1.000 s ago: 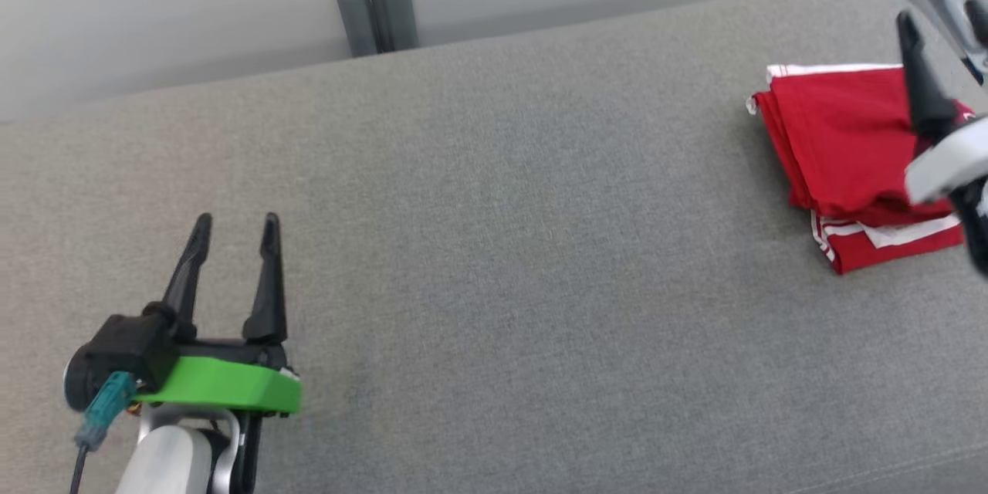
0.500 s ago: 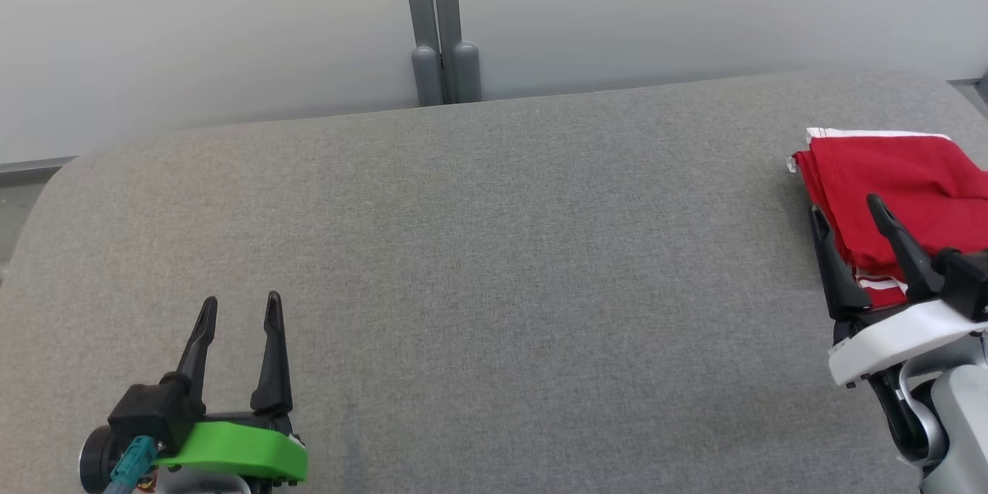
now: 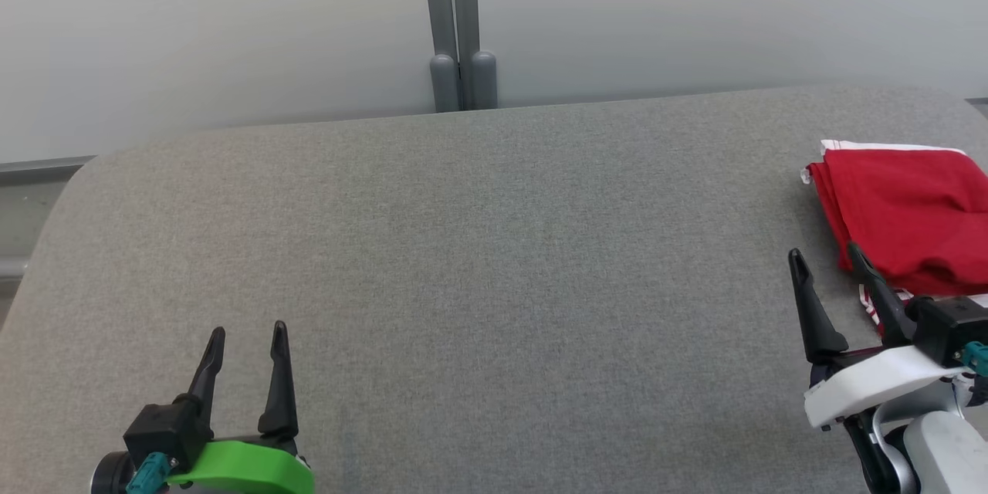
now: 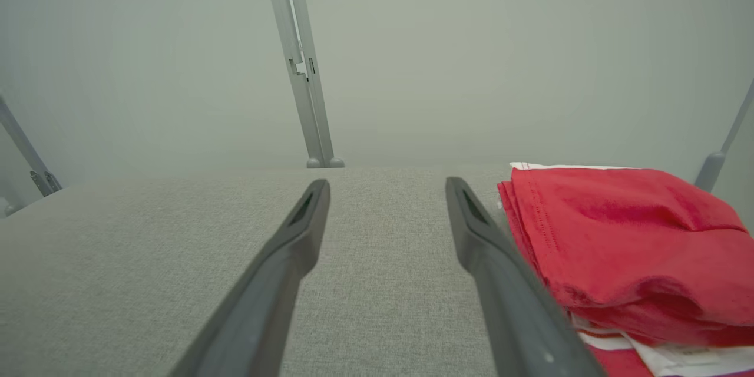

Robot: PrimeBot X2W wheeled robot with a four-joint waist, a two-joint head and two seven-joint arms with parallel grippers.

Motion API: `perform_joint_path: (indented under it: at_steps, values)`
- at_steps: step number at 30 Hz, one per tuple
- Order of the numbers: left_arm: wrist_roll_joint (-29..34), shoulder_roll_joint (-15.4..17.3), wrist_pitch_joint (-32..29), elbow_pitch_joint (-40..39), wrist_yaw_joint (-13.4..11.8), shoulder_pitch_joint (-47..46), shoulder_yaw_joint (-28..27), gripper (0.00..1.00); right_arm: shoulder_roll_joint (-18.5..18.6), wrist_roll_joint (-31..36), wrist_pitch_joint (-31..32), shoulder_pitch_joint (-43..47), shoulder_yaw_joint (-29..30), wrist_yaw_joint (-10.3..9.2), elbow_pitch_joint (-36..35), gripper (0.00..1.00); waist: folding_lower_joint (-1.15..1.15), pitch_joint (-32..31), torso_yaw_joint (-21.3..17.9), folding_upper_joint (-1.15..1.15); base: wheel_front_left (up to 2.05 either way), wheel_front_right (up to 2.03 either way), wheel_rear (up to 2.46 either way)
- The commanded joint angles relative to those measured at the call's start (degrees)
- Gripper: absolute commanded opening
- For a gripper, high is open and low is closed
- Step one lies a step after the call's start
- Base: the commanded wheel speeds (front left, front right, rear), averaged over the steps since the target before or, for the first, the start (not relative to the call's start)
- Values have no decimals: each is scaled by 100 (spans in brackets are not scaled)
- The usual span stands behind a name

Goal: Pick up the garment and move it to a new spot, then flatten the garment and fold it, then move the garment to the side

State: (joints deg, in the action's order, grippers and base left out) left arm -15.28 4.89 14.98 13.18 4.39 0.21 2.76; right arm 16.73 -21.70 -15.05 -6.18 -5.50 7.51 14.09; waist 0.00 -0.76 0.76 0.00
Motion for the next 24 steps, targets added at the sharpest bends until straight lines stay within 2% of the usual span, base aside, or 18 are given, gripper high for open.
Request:
perform_joint_path:
  at_steps: [1,24]
  values:
    - [31,-11,25,16,40,2,-26,100,-21,11,-14,5,-37,-3,5,100,0,3,-3,0,0,0,0]
    - [292,-132,25,139,239,-141,-59,100,-85,-94,-14,-94,-205,-3,-31,100,0,8,-75,0,0,0,0]
